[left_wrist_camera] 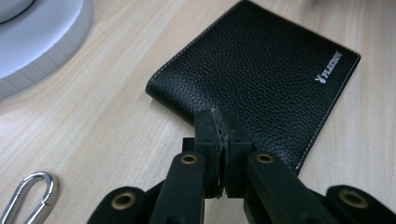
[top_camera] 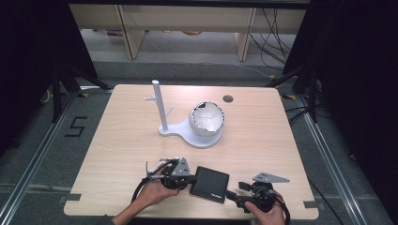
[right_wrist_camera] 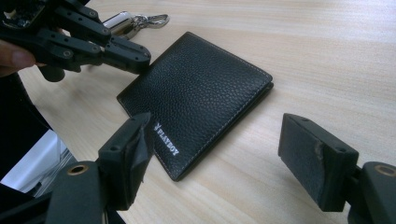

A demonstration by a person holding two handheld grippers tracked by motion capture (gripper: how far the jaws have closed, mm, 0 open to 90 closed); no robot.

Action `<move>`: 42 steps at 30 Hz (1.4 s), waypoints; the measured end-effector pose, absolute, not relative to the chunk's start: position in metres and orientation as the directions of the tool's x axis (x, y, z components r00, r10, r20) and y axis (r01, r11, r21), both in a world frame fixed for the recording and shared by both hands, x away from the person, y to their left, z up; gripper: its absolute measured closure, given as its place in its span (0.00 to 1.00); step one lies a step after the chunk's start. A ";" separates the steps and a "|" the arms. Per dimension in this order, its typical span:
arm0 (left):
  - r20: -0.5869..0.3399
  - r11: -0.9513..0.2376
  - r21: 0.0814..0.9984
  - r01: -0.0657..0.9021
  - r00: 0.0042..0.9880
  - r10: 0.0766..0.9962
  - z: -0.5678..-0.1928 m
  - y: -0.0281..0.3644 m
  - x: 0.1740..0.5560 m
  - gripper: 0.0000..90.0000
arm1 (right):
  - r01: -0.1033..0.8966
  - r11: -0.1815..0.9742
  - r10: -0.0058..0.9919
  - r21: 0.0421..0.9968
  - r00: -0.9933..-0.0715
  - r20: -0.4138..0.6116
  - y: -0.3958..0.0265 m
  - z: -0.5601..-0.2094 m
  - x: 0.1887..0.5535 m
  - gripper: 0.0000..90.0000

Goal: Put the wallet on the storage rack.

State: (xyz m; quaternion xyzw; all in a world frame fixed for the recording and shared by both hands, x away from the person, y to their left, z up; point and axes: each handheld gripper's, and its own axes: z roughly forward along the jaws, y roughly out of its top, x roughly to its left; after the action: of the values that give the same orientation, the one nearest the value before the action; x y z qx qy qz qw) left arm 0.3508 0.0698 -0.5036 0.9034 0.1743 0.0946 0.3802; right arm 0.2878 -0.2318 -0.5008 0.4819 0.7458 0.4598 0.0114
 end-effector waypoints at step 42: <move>-0.034 -0.687 0.694 0.215 0.963 0.266 -0.509 0.041 0.316 0.98 | 0.770 0.127 0.782 0.625 -0.466 0.415 -0.220 -0.510 0.330 0.52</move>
State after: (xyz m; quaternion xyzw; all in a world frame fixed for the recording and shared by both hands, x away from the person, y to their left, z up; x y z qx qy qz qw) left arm 0.3160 0.0408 -0.5090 0.9178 0.1311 0.0346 0.3731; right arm 0.3301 -0.2196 -0.5097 0.5168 0.7508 0.4114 0.0070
